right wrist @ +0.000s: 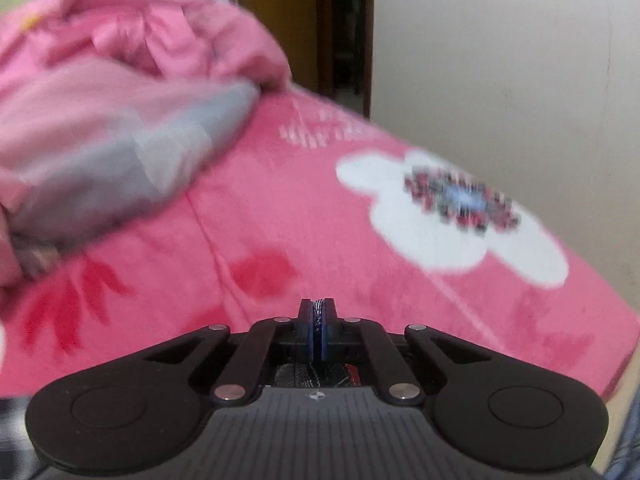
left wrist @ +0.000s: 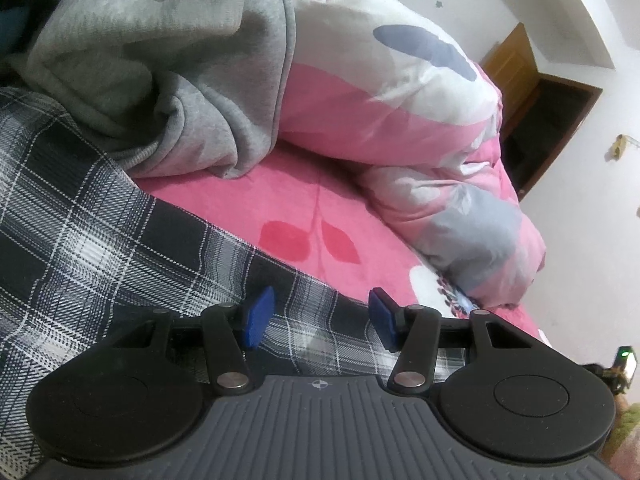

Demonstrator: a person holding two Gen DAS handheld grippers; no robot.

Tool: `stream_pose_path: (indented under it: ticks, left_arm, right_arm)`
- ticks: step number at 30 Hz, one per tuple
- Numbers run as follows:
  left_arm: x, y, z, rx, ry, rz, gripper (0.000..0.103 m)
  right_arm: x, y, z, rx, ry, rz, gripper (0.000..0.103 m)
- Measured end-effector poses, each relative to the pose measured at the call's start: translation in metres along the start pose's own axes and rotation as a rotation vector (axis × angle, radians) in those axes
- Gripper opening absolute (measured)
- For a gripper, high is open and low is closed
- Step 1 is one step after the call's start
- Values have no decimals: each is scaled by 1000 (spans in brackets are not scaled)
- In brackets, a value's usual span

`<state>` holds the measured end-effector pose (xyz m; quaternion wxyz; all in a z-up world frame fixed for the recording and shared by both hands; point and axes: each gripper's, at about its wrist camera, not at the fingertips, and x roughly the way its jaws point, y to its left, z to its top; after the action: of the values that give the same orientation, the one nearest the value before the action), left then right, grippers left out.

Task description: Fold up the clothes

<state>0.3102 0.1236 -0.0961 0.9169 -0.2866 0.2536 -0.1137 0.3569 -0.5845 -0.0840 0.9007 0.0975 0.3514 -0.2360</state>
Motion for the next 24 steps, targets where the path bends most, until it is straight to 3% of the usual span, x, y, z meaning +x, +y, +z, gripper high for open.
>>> stream_pose_path:
  ticks: [2,4,7,11,14,17,20,24]
  left_arm:
    - [1,1,0,-3,1,-2,53]
    - [1,1,0,-8,1,-4,53]
    - [0,1,0,-11,0,-8,53]
    - [-4,1,1,-16,-10,-17,54]
    - [-13,-6,2,5,-25,-34,55]
    - [-28,-20,2,42,-25,-87,55]
    - [-45,-35,-4,59,18,-157,55]
    - [-78,-59,-20,143,123,-196,56]
  right_arm:
    - [1,-3,-3,36,-6,-15,8]
    - [-14,-5,0,58,-30,-37,31]
    - [-60,-13,6,99,-87,-22,37]
    - [-128,-33,2,225,-82,89,37]
    - [-162,-43,-22,279,11,125,37]
    - [-169,-42,-55,306,128,117,37]
    - [-170,-39,-85,354,186,127,37]
    - [-195,-25,-115,355,202,244,37]
